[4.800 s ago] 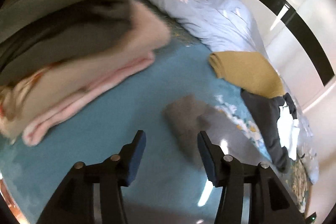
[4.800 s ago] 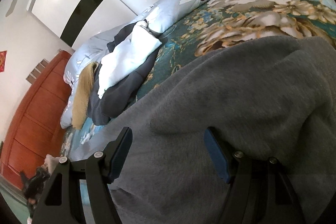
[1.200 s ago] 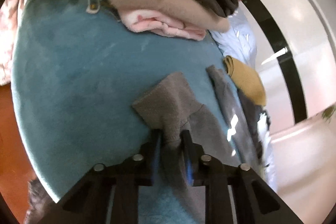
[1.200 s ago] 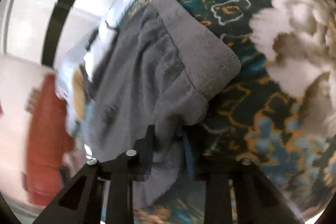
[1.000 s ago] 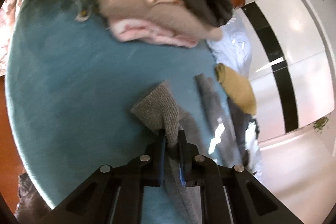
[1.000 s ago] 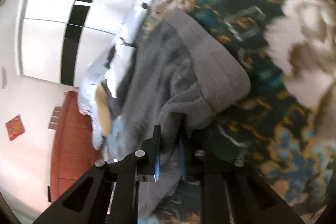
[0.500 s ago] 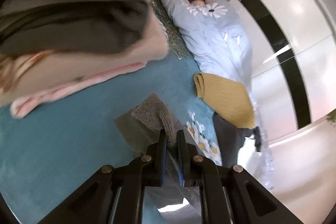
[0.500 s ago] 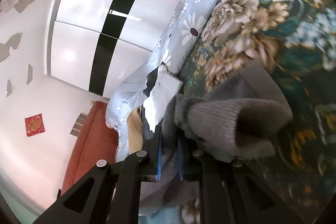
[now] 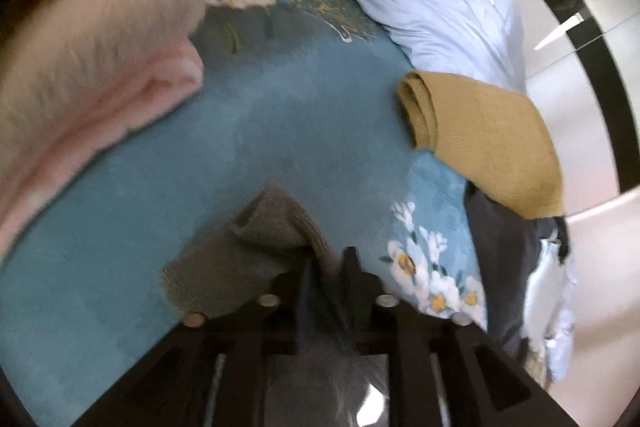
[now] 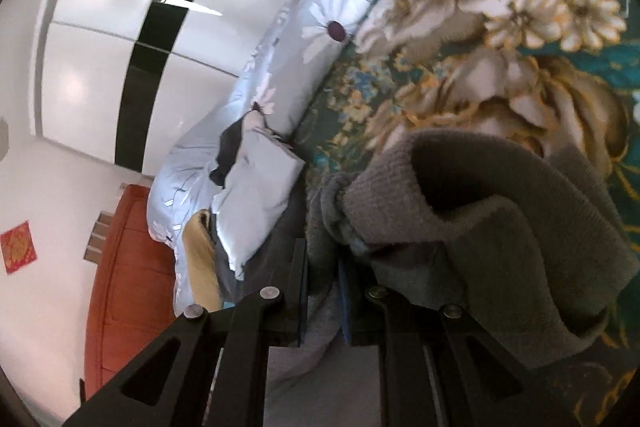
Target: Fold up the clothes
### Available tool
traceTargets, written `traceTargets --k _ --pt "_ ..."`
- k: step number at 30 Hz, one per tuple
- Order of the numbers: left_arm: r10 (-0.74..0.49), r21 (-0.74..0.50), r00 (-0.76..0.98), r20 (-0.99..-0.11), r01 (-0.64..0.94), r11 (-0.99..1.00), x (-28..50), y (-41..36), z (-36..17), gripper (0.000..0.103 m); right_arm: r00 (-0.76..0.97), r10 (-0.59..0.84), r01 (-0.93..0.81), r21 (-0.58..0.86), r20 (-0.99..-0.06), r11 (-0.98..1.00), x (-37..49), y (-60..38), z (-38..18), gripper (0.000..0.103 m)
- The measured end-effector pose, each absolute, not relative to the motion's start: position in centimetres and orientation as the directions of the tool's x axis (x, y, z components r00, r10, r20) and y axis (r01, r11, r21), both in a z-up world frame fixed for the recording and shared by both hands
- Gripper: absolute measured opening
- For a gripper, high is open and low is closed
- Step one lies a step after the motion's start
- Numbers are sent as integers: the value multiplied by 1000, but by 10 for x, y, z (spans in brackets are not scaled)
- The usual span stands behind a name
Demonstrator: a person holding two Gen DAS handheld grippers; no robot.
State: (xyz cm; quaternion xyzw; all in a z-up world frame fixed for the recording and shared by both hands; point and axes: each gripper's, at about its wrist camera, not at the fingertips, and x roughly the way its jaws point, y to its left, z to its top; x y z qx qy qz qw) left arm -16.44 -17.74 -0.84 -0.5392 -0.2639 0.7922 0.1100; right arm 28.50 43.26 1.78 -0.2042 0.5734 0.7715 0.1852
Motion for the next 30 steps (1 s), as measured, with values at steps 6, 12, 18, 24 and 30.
traceTargets --k 6,12,18,24,30 --pt "533 -620 -457 -712 54 -782 -142 -202 17 61 -853 45 -507 803 -521 -315 281 430 10 36" --pt "437 -544 -482 -760 102 -833 -107 -224 8 66 -861 43 -481 783 -507 -394 277 408 34 52" --pt "525 -624 -405 -748 163 -764 -96 -226 -37 66 -883 31 -409 734 -469 -542 323 365 71 63" --pt "535 -668 -473 -700 168 -725 -108 -219 -40 64 -813 56 -541 715 -580 -443 389 363 40 63" --pt "506 -673 -516 -691 205 -711 -113 -220 -39 57 -812 45 -571 777 -581 -267 410 380 -12 63"
